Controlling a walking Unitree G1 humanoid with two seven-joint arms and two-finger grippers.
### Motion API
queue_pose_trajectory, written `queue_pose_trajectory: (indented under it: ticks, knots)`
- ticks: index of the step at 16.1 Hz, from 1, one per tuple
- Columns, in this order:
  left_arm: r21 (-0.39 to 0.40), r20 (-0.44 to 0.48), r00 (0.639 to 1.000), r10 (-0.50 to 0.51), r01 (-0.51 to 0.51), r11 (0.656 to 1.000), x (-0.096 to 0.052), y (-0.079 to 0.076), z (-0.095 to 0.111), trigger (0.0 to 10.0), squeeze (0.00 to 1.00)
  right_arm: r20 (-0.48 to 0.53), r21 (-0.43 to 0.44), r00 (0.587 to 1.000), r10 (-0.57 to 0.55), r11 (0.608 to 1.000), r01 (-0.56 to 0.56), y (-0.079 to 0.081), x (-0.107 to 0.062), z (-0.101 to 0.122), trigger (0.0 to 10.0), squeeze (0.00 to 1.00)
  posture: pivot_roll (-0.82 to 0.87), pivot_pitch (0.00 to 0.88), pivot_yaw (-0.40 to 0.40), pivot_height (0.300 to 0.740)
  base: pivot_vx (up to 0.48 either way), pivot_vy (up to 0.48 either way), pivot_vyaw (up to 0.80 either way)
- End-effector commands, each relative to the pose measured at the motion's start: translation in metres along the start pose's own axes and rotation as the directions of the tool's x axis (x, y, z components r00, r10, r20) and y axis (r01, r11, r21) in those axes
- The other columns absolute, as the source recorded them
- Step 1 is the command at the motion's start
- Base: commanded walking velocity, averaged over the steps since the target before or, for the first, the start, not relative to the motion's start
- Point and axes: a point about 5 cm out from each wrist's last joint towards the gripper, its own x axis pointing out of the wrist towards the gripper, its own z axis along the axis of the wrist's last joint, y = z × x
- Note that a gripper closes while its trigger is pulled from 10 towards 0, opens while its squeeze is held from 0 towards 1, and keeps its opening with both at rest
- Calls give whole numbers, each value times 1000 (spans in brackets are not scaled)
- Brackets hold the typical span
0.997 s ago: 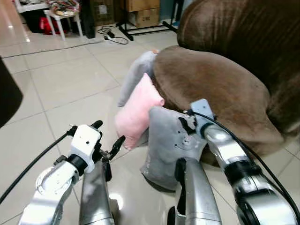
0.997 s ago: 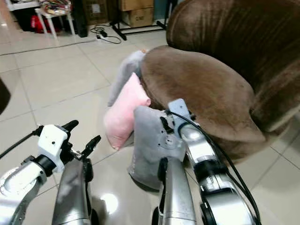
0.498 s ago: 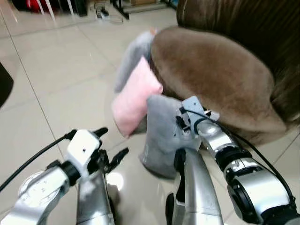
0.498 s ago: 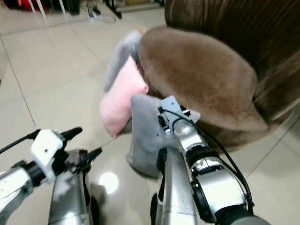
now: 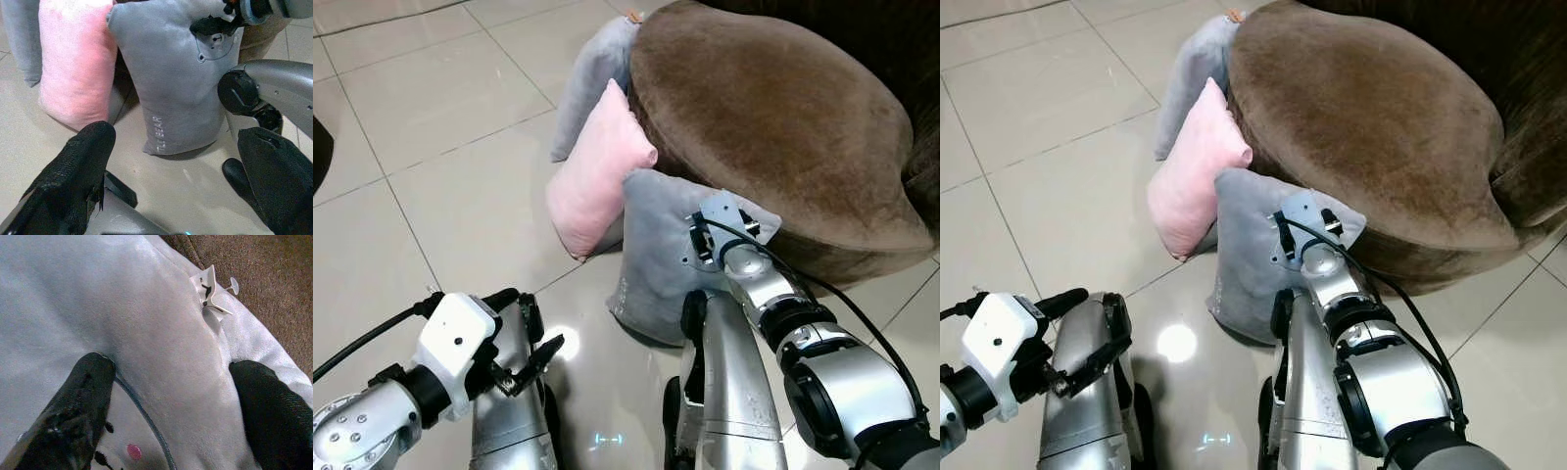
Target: Move the pillow to the sofa from floor
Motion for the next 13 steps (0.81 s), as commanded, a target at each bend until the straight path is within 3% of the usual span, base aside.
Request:
queue_pose_trajectory:
  ticks: [1, 13]
  knots:
    - [-17, -9, 999, -37, 36, 999, -1, -6, 1, 10000, 0, -44, 21, 999, 19, 1000, -18, 3, -1, -11, 0, 0, 66, 258, -58, 422, 0, 0, 0]
    - [-88, -32, 989, -144, 141, 986, -2, -16, -2, 10000, 0, -39, 8, 996, 74, 997, -74, 13, -2, -10, 0, 0, 65, 206, -57, 422, 0, 0, 0]
